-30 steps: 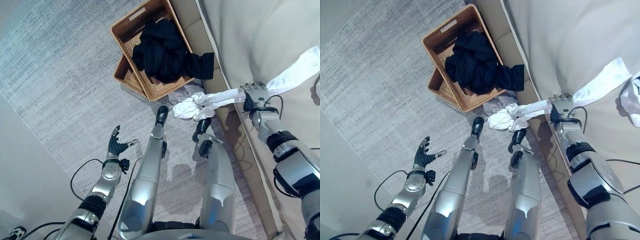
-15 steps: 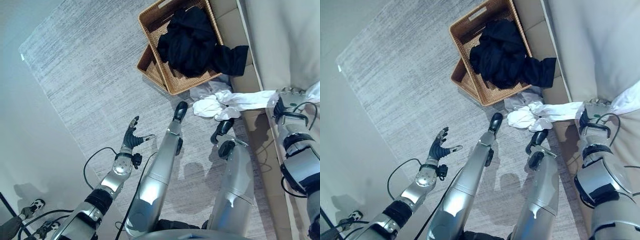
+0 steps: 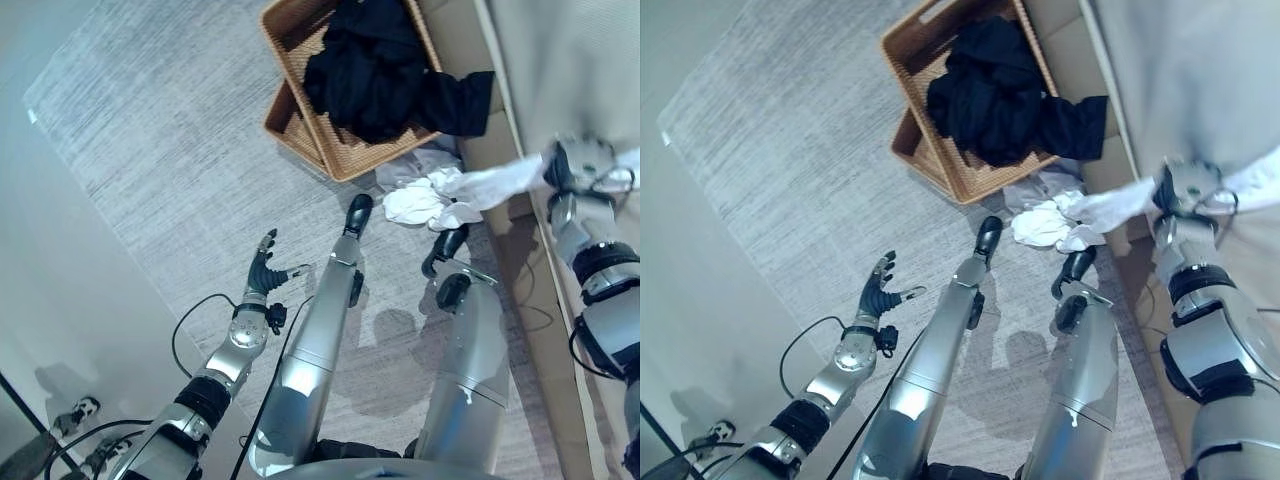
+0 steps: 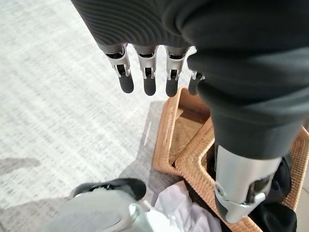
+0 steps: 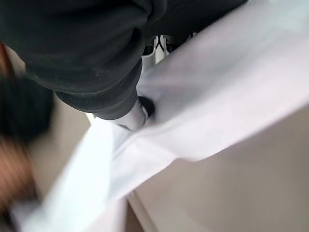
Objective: Pick up clothes into the bucket
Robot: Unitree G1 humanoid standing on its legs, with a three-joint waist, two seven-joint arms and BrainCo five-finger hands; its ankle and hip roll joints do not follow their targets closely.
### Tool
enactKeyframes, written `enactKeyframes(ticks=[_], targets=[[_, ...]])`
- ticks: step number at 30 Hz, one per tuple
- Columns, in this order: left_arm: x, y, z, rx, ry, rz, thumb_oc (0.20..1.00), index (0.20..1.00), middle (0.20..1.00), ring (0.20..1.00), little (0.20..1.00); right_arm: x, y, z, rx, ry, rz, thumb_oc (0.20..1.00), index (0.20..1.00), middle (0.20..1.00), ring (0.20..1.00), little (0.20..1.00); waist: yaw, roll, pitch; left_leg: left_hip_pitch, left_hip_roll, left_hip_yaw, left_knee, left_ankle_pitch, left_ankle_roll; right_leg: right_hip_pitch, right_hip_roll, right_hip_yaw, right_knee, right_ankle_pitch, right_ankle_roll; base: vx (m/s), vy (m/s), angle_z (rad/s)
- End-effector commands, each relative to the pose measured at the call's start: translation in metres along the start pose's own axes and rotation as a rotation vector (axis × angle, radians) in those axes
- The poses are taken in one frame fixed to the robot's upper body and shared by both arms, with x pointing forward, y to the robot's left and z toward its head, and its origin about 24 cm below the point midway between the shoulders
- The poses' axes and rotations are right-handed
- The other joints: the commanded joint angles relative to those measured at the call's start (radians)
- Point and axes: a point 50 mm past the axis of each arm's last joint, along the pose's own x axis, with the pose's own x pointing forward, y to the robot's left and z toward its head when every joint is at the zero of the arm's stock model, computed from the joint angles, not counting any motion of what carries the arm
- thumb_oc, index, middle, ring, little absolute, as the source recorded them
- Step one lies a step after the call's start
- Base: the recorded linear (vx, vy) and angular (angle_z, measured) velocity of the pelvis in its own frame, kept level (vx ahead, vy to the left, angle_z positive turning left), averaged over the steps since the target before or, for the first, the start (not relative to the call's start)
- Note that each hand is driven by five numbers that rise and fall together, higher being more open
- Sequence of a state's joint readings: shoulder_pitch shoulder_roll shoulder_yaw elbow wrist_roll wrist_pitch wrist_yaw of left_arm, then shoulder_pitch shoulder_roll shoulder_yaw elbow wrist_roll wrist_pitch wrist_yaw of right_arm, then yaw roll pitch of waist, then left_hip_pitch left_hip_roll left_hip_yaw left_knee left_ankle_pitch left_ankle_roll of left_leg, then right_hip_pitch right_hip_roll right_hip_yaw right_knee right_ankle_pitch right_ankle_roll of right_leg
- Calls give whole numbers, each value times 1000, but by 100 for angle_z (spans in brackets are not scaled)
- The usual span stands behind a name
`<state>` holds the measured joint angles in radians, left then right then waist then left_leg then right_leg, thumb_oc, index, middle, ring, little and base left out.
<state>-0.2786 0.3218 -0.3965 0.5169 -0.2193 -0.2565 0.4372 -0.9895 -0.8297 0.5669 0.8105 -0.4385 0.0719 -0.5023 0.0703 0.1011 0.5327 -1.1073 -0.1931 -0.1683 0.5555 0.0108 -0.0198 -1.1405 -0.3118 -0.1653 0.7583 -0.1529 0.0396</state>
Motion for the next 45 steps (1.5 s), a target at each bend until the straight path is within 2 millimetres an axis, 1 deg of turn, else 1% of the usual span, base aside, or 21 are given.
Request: enactKeyframes(ticks=[1,2,3,4,5,6,8,10,13,16,21,24,26,28,30,32,34,36,37,40,45], targets=[[-12,21,-20,7,56,130,1000,1000,1000,1000,1000,4,-54,4,104,-79,-314,200,200,200,200,200,-56,-72,-13,126,49,21,-36,-63,4,167,12,79,-140,57,75,-19,-27,-20],[-13,21,-21,9,57,129,1000,1000,1000,1000,1000,3,-53,3,104,-77,-312,200,200,200,200,200,-54,-73,-13,128,49,21,-38,-62,3,169,12,79,-142,57,75,-32,-30,-21],[-13,24,-22,14,61,143,1000,1000,1000,1000,1000,1,-68,8,137,-114,-383,200,200,200,200,200,-61,-84,-13,148,53,21,-45,-63,3,192,17,79,-153,59,76,-15,-4,-15],[-13,24,-22,14,61,143,1000,1000,1000,1000,1000,1,-68,8,137,-114,-383,200,200,200,200,200,-61,-84,-13,148,53,21,-45,-63,3,192,17,79,-153,59,76,-35,-14,-17],[-15,28,-25,29,69,151,1000,1000,1000,1000,1000,-4,-80,8,167,-133,-465,200,200,200,200,200,-68,-100,-13,196,59,20,-62,-65,3,243,20,69,-182,67,79,-21,-11,-13],[-15,28,-25,29,69,150,1000,1000,1000,1000,1000,-5,-80,8,167,-132,-465,200,200,200,200,200,-67,-99,-13,197,59,19,-62,-65,3,245,21,69,-183,67,79,-53,-17,-12],[-11,38,-21,43,50,174,1000,1000,1000,1000,1000,-7,-105,11,202,-167,-580,200,200,200,200,200,-75,-115,-13,241,71,21,-116,-25,1,295,28,51,-246,112,75,-114,18,-11],[-11,46,-24,63,62,182,1000,1000,1000,1000,1000,-12,-115,10,226,-184,-614,200,200,200,200,200,-77,-133,-13,316,82,22,-156,-14,-4,376,39,38,-296,131,78,-71,-6,-20],[-12,48,-25,66,67,184,1000,1000,1000,1000,1000,-15,-120,8,230,-179,-641,200,200,200,200,200,-76,-137,-13,351,86,21,-180,-8,-6,414,43,28,-318,137,80,-14,-18,-9],[-15,53,-30,83,83,187,1000,1000,1000,1000,1000,-18,-125,6,234,-171,-673,200,200,200,200,200,-76,-150,-13,454,99,24,-227,-3,-9,520,58,12,-374,153,85,7,4,-1],[-18,60,-33,88,95,176,1000,1000,1000,1000,1000,-14,-150,7,314,-174,-775,200,200,200,200,200,-60,-168,-13,622,118,38,-277,-11,-9,690,77,-5,-446,170,96,43,10,-10],[-19,66,-34,95,98,162,1000,1000,1000,1000,1000,-5,-185,16,415,-216,-871,200,200,200,200,200,-44,-180,-13,746,132,52,-303,-23,-10,813,91,-9,-489,176,102,93,22,-12],[-25,73,-39,103,119,154,1000,1000,1000,1000,1000,1,-214,26,441,-278,-915,200,200,200,200,200,-38,-191,-61,811,138,62,-331,-24,-10,882,104,-10,-531,184,107,156,17,-21],[-32,76,-46,105,149,141,1000,1000,1000,1000,1000,7,-231,35,471,-323,-921,200,200,200,200,200,-35,-200,-114,857,143,74,-349,-30,-12,927,115,-9,-560,186,109,162,19,-18],[-36,79,-50,112,170,113,1000,1000,1000,1000,1000,15,-267,47,541,-377,-959,200,200,200,200,200,-32,-217,-170,903,151,85,-371,-34,-16,972,130,-10,-588,183,112,135,4,-18],[-42,81,-55,106,191,87,1000,1000,1000,1000,1000,28,-289,53,563,-378,-932,200,200,200,200,200,-36,-233,-224,943,156,92,-395,-36,-19,1010,143,-11,-612,181,113,138,0,-15],[-41,81,-50,64,177,45,1000,1000,1000,1000,1000,44,-324,53,540,-302,-923,200,200,200,200,200,-42,-252,-283,981,164,91,-423,-34,-26,1044,152,-18,-631,177,114,136,-6,-9],[-43,80,-48,36,172,15,1000,1000,1000,1000,1000,52,-331,48,544,-250,-885,200,200,200,200,200,-50,-264,-336,1010,173,100,-439,-37,-29,1071,156,-20,-647,176,115,150,-9,2],[-42,78,-43,13,151,-12,1000,1000,1000,1000,1000,55,-344,49,534,-226,-880,200,200,200,200,200,-53,-263,-357,1031,178,104,-451,-40,-32,1093,159,-19,-656,174,116,152,-12,-2],[-36,74,-24,-14,76,-81,1000,1000,1000,1000,1000,61,-357,40,574,-138,-838,200,200,200,200,200,-59,-271,-422,1071,188,110,-468,-48,-36,1130,164,-20,-679,169,117,143,-26,-5],[-30,65,3,-75,-16,-193,1000,1000,1000,1000,1000,68,-354,36,589,-65,-762,200,200,200,200,200,-63,-278,-493,1121,204,128,-488,-58,-42,1181,176,-12,-717,169,116,114,-34,-9]])
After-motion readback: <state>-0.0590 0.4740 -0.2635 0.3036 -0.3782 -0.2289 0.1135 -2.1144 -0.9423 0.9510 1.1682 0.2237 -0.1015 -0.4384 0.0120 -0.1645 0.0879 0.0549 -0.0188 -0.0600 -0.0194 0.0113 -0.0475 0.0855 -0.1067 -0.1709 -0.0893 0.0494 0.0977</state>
